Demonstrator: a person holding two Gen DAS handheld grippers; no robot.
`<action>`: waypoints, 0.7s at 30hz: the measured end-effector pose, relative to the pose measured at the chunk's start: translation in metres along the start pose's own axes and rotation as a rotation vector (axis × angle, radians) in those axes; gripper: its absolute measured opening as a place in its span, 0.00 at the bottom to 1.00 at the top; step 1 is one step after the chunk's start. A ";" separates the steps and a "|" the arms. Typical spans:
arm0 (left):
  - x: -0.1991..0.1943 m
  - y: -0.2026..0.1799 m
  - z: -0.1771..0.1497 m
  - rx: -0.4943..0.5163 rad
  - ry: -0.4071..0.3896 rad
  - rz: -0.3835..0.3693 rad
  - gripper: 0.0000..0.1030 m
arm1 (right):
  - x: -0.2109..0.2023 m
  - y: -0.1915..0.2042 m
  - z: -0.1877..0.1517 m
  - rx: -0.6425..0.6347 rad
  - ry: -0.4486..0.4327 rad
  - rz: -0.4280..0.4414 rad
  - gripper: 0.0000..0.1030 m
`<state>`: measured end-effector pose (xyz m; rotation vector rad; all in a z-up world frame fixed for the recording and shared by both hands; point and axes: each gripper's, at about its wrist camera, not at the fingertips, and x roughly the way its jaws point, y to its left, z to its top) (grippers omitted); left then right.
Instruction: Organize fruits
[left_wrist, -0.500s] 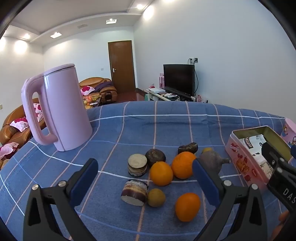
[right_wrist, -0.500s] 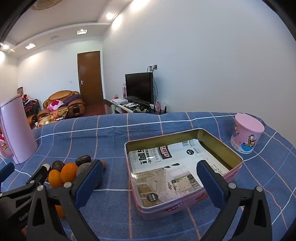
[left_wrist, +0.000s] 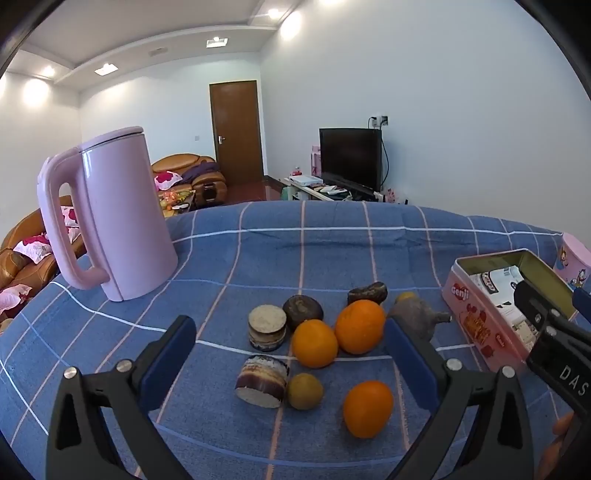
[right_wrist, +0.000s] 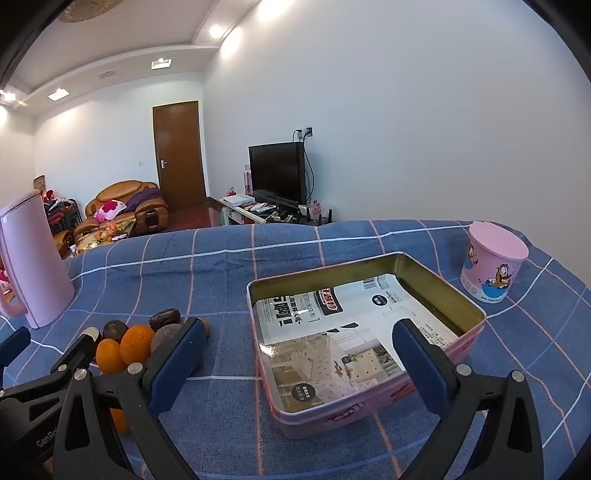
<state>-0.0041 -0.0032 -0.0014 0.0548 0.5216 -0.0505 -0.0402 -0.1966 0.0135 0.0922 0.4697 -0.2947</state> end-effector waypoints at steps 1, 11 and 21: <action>0.000 0.002 0.001 -0.002 0.003 -0.002 1.00 | 0.002 0.000 0.000 0.001 0.001 0.000 0.99; 0.001 0.002 0.002 -0.001 0.006 -0.006 1.00 | 0.002 -0.002 0.000 0.009 0.004 0.002 0.99; 0.001 0.002 0.002 0.000 0.006 -0.007 1.00 | 0.004 0.000 -0.001 0.011 0.009 0.002 0.99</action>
